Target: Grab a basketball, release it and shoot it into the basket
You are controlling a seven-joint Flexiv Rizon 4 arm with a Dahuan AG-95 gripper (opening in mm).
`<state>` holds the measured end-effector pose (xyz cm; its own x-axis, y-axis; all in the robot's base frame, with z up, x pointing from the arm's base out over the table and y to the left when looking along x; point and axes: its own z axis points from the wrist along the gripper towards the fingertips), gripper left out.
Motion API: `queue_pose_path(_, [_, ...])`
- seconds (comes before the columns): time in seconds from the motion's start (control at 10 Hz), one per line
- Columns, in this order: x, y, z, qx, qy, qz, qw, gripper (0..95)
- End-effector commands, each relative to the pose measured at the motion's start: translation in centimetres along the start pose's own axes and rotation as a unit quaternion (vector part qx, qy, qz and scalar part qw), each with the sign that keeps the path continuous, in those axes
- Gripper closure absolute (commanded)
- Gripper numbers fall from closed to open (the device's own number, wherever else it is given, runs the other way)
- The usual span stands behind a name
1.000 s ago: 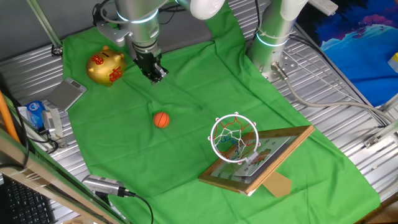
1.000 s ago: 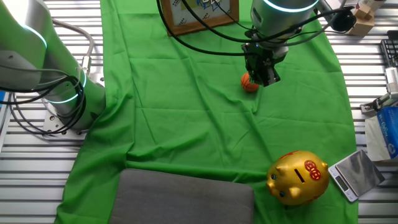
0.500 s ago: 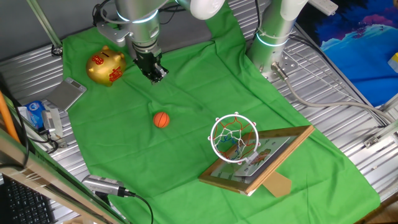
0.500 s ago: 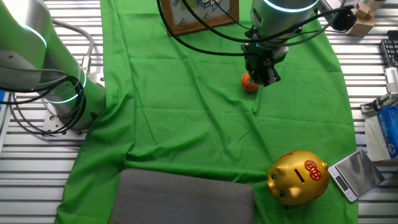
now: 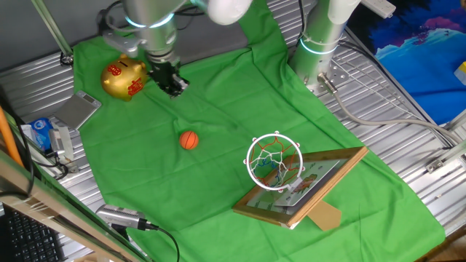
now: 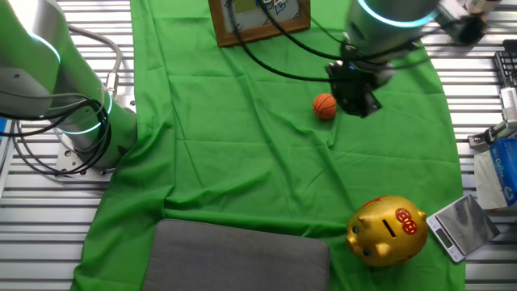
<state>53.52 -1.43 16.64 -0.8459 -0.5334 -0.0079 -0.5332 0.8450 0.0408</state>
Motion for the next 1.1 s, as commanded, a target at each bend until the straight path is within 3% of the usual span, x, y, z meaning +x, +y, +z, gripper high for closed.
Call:
queue_pose_path(0.1, [-1.0, -1.4, 0.4, -0.004, 0.000, -0.017, 0.9998, 95.0])
queue_pose_path(0.4, [-3.1, -3.6, 1.9, -0.014, 0.015, -0.049, 0.9986, 95.0])
queue_pose_path(0.6, [-3.9, -4.1, 2.4, -0.016, 0.020, -0.062, 0.9978, 95.0])
queue_pose_path(1.1, [-4.0, -4.1, 2.7, -0.020, 0.018, -0.066, 0.9975, 95.0])
